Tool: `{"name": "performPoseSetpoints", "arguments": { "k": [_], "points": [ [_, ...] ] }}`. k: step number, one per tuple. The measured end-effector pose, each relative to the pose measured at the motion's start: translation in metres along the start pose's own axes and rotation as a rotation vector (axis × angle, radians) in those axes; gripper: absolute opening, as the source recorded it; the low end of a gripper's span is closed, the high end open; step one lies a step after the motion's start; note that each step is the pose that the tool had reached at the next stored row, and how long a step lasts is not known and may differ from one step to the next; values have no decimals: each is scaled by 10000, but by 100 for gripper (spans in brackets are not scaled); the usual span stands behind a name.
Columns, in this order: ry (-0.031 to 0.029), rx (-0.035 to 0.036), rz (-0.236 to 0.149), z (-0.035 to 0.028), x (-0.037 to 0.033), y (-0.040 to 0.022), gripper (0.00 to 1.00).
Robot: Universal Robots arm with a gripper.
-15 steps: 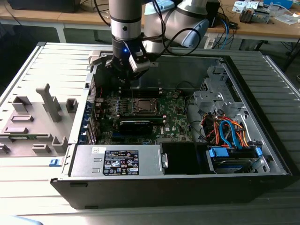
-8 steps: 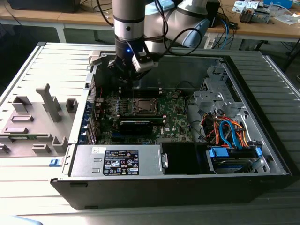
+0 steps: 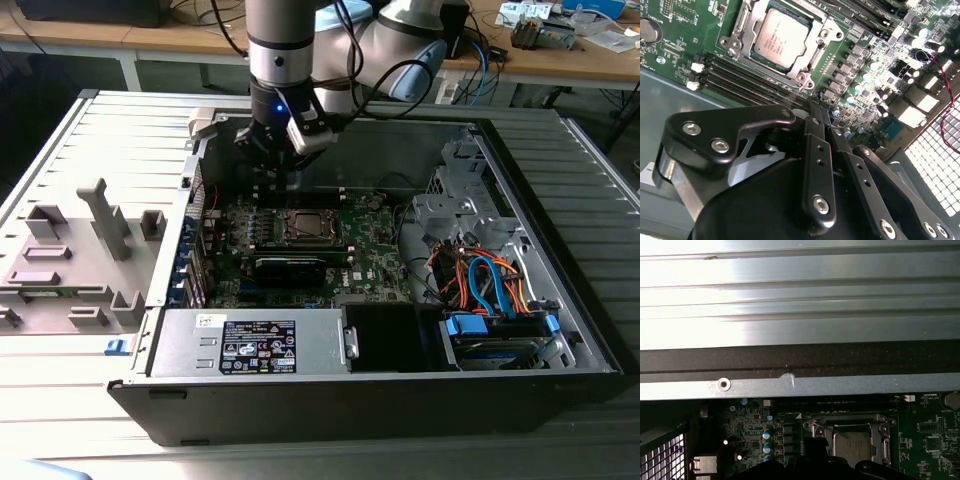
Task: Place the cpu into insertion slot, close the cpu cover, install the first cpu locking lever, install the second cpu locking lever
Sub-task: 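Install the first cpu locking lever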
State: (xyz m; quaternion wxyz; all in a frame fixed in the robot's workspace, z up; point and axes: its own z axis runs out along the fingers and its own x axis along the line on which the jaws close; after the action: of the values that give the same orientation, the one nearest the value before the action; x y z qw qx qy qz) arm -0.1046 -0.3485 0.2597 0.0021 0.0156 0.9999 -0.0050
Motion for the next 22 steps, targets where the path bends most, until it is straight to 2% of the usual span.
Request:
{"name": "performPoseSetpoints", "arguments": {
  "k": [8, 22],
  "points": [
    [-1, -1, -1, 4, -2, 0, 11],
    [0, 0, 0, 107, -59, 20, 11]
  ]
}}
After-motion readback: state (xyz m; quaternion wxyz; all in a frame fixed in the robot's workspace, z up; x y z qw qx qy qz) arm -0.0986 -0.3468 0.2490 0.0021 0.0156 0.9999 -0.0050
